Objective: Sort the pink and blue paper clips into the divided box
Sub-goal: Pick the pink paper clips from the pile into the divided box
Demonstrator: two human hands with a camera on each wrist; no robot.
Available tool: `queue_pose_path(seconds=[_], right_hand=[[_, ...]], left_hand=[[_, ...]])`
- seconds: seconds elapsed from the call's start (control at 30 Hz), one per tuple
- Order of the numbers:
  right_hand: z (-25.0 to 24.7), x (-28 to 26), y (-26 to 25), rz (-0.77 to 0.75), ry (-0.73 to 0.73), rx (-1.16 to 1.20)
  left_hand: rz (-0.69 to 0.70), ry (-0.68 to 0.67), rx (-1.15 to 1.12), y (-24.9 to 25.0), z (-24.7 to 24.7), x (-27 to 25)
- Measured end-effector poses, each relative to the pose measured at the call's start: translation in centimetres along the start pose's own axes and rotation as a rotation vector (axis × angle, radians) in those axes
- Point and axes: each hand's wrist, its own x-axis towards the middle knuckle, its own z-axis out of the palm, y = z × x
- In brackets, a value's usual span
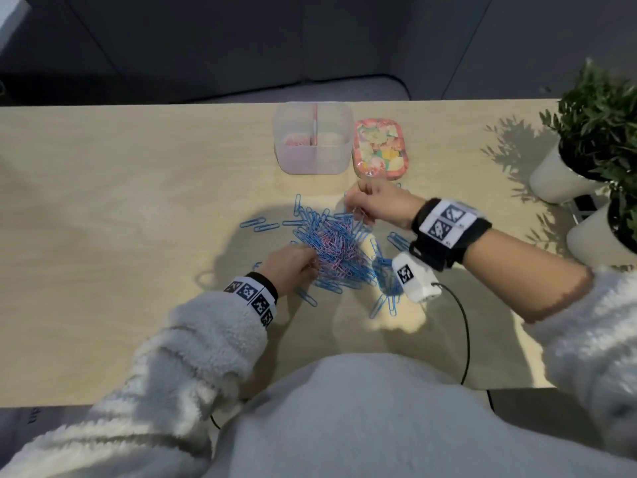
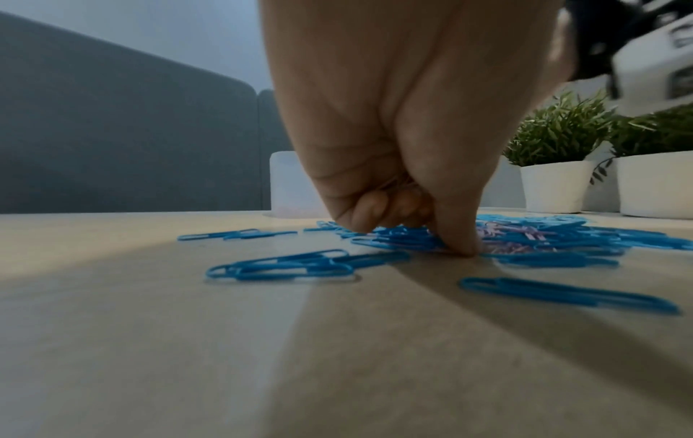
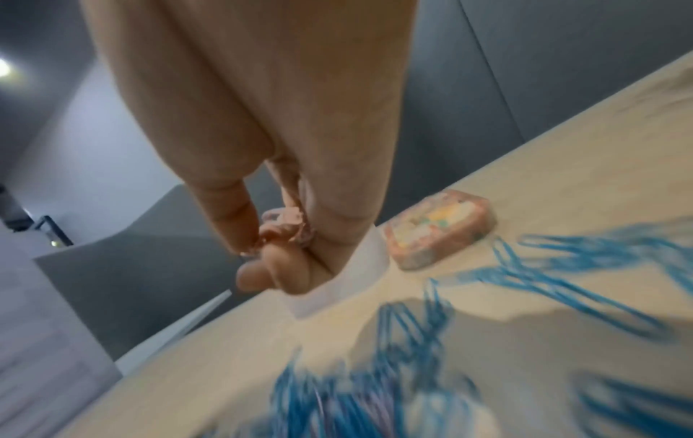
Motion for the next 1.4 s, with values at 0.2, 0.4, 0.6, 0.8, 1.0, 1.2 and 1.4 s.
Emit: queue_pose_path(seconds=[0.2, 0.4, 0.6, 0.8, 1.0, 1.2, 1.4], right_hand=[[-1.2, 6.1, -7.1, 0.015, 0.108, 0.253], [-0.2, 11.7, -10.8, 0.119, 0.140, 0.531], [0.2, 14.1, -10.3, 0.095, 0.169, 0.399], [-0.8, 8.6, -8.2, -0.096, 0.293, 0.330], [-2.3, 4.2, -1.9, -0.167, 0.325, -0.052], [0.2, 1.7, 1.6, -0.152, 0.189, -0.338], [3.4, 1.3, 3.7, -0.201, -0.124, -0.721]], left_hand=[[-0.024, 0.026, -0.123, -0.7, -0.3, -0.8], [-0.114, 0.031, -0.245, -2.6, -4.1, -0.9], [-0.230, 0.196, -0.334, -3.6, -11.0, 2.7], [-0.298, 0.346, -0.084, -2.6, -15.4, 10.1], [-0.322, 0.301, 0.140, -2.3, -15.5, 14.3], [-0.190, 0.490, 0.135, -1.2, -14.0, 12.5], [-0.088, 0.269, 0.073, -0.2, -6.2, 6.3]])
